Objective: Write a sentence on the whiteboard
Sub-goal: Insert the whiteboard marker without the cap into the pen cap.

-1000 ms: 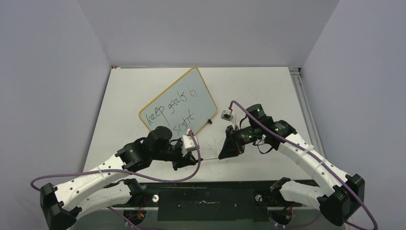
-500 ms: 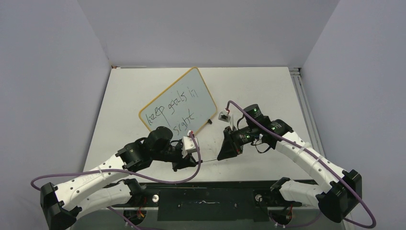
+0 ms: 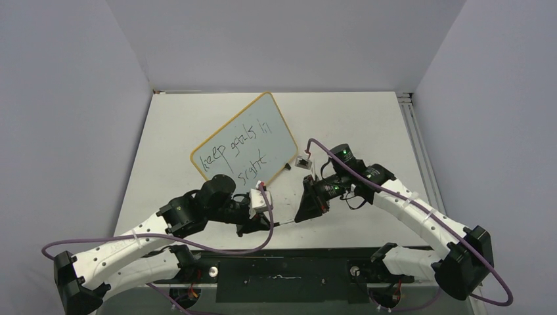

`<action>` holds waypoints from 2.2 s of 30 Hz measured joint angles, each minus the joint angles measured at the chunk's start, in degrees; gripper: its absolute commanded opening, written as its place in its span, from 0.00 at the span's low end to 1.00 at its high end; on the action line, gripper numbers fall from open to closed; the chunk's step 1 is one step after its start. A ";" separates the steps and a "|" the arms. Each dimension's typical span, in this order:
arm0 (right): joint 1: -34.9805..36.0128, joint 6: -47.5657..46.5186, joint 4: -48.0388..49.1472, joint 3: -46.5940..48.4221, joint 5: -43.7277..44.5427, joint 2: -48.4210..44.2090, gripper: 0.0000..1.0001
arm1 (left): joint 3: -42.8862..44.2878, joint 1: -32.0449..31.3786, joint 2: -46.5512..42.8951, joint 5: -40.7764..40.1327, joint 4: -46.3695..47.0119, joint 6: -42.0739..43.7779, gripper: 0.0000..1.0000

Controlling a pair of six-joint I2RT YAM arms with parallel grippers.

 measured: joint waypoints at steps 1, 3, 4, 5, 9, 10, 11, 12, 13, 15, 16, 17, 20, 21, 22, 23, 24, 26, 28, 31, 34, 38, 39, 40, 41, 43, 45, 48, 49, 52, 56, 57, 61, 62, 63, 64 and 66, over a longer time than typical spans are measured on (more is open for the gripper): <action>0.22 0.02 0.28 -0.04 -0.07 0.17 0.05 | 0.00 0.00 0.00 0.09 0.15 -0.02 0.00; 0.72 0.28 0.90 -0.04 -0.17 0.66 0.05 | 0.00 0.00 0.02 0.31 0.44 -0.11 0.00; 1.05 0.61 1.33 -0.11 -0.20 0.85 0.05 | 0.00 0.00 0.02 0.42 0.61 -0.28 0.00; 1.38 1.03 2.12 -0.26 -0.22 0.94 0.05 | 0.00 0.00 0.02 0.57 0.85 -0.48 0.00; 2.05 3.23 5.22 -1.57 -0.33 0.92 0.05 | 0.00 0.00 0.07 0.96 0.81 -1.70 0.00; 2.05 3.89 5.92 -2.05 -0.39 0.92 0.05 | 0.00 0.00 0.11 0.96 0.68 -1.97 0.00; 2.08 4.59 6.88 -2.67 -0.63 0.92 0.05 | -0.02 0.00 0.15 0.94 0.52 -2.32 0.00; 2.10 4.96 7.21 -2.86 -0.76 0.92 0.05 | -0.04 0.00 0.15 0.94 0.39 -2.73 0.00; 2.21 5.53 7.87 -3.21 -0.79 0.92 0.05 | -0.07 0.00 0.15 0.96 0.31 -3.06 0.00; 2.51 6.40 8.76 -3.61 -0.79 0.92 0.05 | -0.26 0.00 0.15 1.01 0.15 -3.69 0.00; 2.67 6.75 9.18 -3.80 -0.74 0.92 0.05 | -0.42 0.00 0.15 1.07 0.13 -4.04 0.00; 2.78 7.02 9.53 -4.00 -0.72 0.92 0.05 | -0.50 0.00 0.15 1.14 0.11 -4.39 0.00; 2.89 8.04 10.62 -4.68 -0.74 0.92 0.05 | -0.79 0.00 0.13 1.16 0.17 -4.90 0.00; 2.91 8.39 10.88 -4.85 -0.76 0.92 0.05 | -0.81 0.00 0.13 1.16 0.15 -5.20 0.00; 2.93 8.61 11.19 -5.03 -0.79 0.90 0.05 | -0.83 0.00 0.13 1.18 0.15 -5.62 0.00; 2.95 8.85 11.50 -5.22 -0.79 0.87 0.05 | -0.94 0.00 0.13 1.18 0.17 -5.99 0.00; 3.04 9.09 11.85 -5.42 -0.79 0.87 0.05 | -1.01 0.00 0.15 1.18 0.15 -6.25 0.00; 3.17 9.66 12.46 -5.81 -0.81 0.87 0.05 | -1.07 0.00 0.13 1.18 0.02 -6.60 0.00; 3.19 9.99 12.98 -6.12 -0.81 0.85 0.05 | -1.11 0.00 0.13 1.18 -0.02 -6.97 0.00; 3.30 10.27 13.44 -6.32 -0.83 0.85 0.05 | -1.22 0.00 0.13 1.18 -0.02 -7.48 0.00; 3.56 10.36 13.70 -6.34 -0.74 0.85 0.05 | -1.38 0.00 0.13 1.27 -0.04 -7.80 0.00; 3.58 10.36 13.77 -6.36 -0.76 0.85 0.05 | -1.44 0.00 0.15 1.29 0.04 -8.15 0.00; 3.56 10.36 13.79 -6.38 -0.76 0.85 0.05 | -1.44 0.00 0.15 1.29 0.04 -8.33 0.00; 3.58 10.36 13.79 -6.38 -0.76 0.85 0.05 | -1.44 0.00 0.15 1.29 0.09 -8.50 0.00; 3.56 10.36 13.79 -6.38 -0.76 0.85 0.05 | -1.46 0.00 0.15 1.29 0.13 -8.68 0.00; 3.58 10.36 13.90 -6.54 -0.76 0.85 0.05 | -1.57 0.00 0.13 1.29 0.28 -8.92 0.00; 3.58 10.38 14.21 -6.84 -0.79 0.85 0.05 | -1.68 0.00 0.15 1.27 0.33 -9.05 0.00; 3.67 10.56 14.47 -7.08 -0.81 0.85 0.05 | -1.79 0.00 0.15 1.27 0.35 -9.25 0.00; 3.69 10.60 14.58 -7.15 -0.81 0.85 0.05 | -1.86 0.00 0.15 1.27 0.37 -9.33 0.00; 3.89 10.60 14.67 -7.23 -0.79 0.85 0.05 | -1.88 0.00 0.17 1.29 0.37 -9.60 0.00; 3.89 11.23 15.19 -7.39 -0.79 0.85 0.05 | -2.01 0.00 0.17 1.31 0.44 -10.32 0.00; 3.91 11.45 15.69 -7.58 -0.79 0.85 0.05 | -2.10 0.00 0.17 1.31 0.48 -10.43 0.00; 3.93 12.68 17.49 -8.96 -0.83 0.81 0.05 | -2.62 0.00 0.24 1.33 0.76 -10.82 0.00; 3.96 13.03 17.81 -9.20 -0.83 0.81 0.05 | -2.71 0.00 0.28 1.33 0.76 -10.86 0.00; 4.00 13.27 18.23 -9.42 -0.83 0.81 0.05 | -2.75 0.00 0.33 1.33 0.79 -10.88 0.00; 4.02 13.57 18.58 -9.68 -0.83 0.72 0.05 | -2.82 0.00 0.35 1.33 0.79 -10.93 0.00; 4.17 14.12 19.32 -10.10 -0.83 0.61 0.05 | -2.89 0.00 0.35 1.33 0.76 -11.04 0.00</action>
